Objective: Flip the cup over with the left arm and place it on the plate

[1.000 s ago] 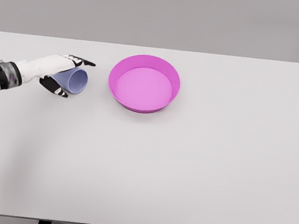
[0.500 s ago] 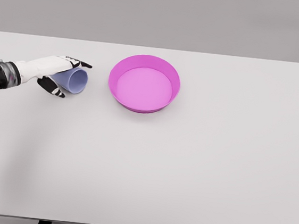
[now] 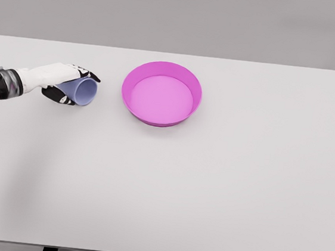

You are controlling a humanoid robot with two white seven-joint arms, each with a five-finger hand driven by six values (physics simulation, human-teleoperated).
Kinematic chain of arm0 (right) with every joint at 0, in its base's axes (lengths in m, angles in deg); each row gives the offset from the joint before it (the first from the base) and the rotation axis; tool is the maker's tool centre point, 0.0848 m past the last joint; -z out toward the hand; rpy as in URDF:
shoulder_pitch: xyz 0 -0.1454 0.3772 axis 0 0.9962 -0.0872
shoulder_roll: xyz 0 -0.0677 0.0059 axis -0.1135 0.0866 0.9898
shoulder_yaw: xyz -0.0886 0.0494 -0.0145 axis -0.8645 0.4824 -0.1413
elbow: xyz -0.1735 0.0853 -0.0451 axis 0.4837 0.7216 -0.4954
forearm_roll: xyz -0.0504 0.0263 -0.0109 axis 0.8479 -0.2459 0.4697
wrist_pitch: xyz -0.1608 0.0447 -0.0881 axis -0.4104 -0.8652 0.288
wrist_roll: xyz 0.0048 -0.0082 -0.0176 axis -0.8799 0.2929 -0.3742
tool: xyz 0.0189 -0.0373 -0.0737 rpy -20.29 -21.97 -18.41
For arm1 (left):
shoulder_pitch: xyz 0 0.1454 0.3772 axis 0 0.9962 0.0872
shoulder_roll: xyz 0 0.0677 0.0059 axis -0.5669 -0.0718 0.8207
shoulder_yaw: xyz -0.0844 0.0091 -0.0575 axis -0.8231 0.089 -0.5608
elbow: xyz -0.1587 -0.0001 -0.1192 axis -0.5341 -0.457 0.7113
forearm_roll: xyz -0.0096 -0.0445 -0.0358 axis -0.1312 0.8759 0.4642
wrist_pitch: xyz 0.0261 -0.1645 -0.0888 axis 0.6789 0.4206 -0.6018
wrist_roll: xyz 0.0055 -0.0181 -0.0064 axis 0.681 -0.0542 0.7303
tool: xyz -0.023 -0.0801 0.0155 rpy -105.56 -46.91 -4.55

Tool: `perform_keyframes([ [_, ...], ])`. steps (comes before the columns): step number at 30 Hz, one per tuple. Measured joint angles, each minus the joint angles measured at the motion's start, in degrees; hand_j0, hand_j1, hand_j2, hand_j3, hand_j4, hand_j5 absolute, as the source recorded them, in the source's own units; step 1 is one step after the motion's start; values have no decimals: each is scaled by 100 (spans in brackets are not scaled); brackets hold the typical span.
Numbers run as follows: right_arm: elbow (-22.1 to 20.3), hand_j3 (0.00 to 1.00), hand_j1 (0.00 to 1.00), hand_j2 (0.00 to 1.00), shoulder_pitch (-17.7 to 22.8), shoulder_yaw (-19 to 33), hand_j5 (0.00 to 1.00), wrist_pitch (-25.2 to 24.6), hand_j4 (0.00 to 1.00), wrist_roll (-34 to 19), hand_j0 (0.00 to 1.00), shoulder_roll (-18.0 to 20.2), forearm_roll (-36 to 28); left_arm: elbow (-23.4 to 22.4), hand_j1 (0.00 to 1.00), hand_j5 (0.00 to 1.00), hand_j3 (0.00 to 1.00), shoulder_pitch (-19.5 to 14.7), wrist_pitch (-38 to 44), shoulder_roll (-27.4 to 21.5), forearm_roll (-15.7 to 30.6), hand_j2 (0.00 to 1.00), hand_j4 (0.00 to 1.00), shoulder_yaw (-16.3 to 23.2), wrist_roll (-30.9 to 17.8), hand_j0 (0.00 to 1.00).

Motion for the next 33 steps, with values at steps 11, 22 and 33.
perform_keyframes([
  [11,0,100,100,100,0,0,100,-1,100,0,100,0,0,11,65,65,65,9,20,24,13,65,65,6,-29,65],
  [22,1,100,100,100,0,0,100,-1,100,0,100,0,0,-7,64,64,64,-9,-18,22,139,64,64,-58,-80,64],
  [33,0,100,100,100,0,0,100,0,100,0,100,0,0,29,61,61,61,53,-27,-163,1094,61,61,-59,-97,61],
])
